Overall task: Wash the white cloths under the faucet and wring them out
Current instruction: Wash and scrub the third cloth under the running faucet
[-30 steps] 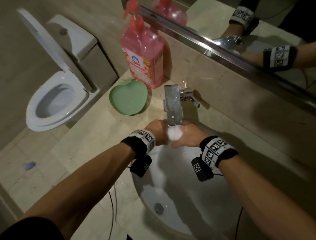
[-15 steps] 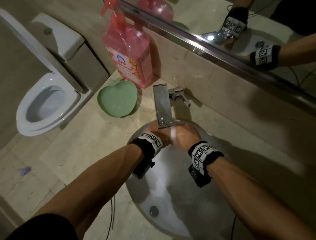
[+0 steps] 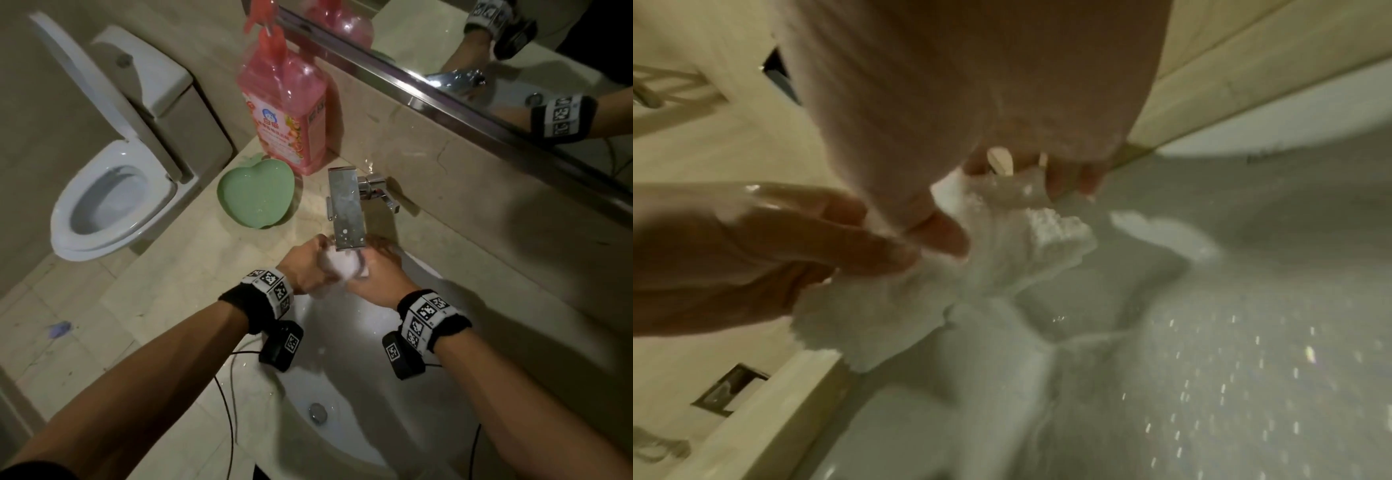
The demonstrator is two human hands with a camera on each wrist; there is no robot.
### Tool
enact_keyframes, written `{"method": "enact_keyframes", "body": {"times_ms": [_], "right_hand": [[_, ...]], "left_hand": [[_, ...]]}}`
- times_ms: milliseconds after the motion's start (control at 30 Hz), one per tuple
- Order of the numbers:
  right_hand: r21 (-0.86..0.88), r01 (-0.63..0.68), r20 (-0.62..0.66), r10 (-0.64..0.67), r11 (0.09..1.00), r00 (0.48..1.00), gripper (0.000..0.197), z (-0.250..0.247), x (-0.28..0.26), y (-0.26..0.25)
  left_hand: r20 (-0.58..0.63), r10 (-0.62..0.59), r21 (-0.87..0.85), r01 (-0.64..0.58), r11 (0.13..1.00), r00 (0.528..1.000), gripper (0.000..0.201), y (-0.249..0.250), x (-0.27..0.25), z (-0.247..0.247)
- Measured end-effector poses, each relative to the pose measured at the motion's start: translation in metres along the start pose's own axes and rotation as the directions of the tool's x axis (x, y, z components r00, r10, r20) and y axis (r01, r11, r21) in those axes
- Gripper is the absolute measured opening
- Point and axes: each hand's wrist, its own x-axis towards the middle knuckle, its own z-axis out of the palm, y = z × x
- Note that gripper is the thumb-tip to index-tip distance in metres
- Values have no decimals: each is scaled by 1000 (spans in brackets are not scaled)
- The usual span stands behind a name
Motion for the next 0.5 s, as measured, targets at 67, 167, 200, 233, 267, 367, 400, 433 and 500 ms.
{"method": "enact_keyframes", "body": {"times_ms": [67,167,200,233,267,367,400,433,500], "right_hand": [[-21,-22,-129,19,1000,991,47,11,-7,-4],[165,-19,-377,81,986,923,35,23,-16,-15],[221,-42,-403,131,974,906,36,25,-17,-18],[298,-78,-360,188,951,914,43,25,-18,-23],[417,-119,-255,242,901,936,51,25,-18,-29],[731,-229,14,321,643,947,54,21,-16,-42],[758,-229,18,331,611,943,48,19,-15,-42],[767,-223,13,332,602,943,43,15,-14,-41],[778,-217,30,309,590,950,38,7,-15,-35]], "left_hand": [[-41,-17,-35,15,999,999,57,-6,-10,3],[-116,15,-90,-26,996,993,49,-9,-25,5],[-145,21,-126,-39,991,989,48,-9,-29,6],[-160,33,-174,-61,983,987,46,-7,-32,7],[-162,63,-219,-98,971,985,47,-6,-34,9],[-165,176,-263,-215,941,971,52,0,-36,14],[-165,185,-256,-224,940,969,47,-1,-36,16],[-149,177,-258,-212,943,973,42,-2,-35,17],[-115,131,-296,-159,942,985,39,-6,-33,20]]}}
